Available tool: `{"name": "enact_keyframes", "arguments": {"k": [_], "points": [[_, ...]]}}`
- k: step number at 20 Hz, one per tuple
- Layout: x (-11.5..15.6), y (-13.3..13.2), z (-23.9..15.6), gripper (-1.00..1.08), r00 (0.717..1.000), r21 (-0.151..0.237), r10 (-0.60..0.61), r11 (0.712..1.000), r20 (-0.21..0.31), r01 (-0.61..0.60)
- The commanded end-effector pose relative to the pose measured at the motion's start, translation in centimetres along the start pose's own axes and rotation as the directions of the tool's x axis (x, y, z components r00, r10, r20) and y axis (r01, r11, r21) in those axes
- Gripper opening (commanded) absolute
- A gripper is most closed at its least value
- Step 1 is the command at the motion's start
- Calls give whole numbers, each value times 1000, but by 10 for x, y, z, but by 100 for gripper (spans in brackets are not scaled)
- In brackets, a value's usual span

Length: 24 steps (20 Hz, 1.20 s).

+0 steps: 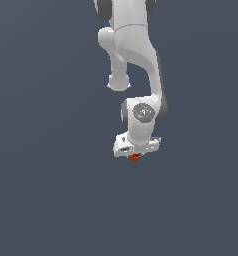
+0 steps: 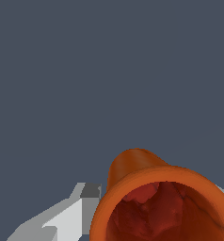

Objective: Pick up the object and move it to a goal position.

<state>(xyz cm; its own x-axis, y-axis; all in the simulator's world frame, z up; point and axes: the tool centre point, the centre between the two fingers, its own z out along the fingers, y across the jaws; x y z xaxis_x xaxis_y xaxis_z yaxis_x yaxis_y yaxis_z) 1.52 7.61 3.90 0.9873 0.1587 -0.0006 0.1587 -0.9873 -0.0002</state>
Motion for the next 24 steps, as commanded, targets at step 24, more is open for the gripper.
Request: {"name": "enact_keyframes", "arguments": {"k": [24], "points": [[-126, 190, -44, -100, 1000, 0, 1, 1000, -1, -1]]}}
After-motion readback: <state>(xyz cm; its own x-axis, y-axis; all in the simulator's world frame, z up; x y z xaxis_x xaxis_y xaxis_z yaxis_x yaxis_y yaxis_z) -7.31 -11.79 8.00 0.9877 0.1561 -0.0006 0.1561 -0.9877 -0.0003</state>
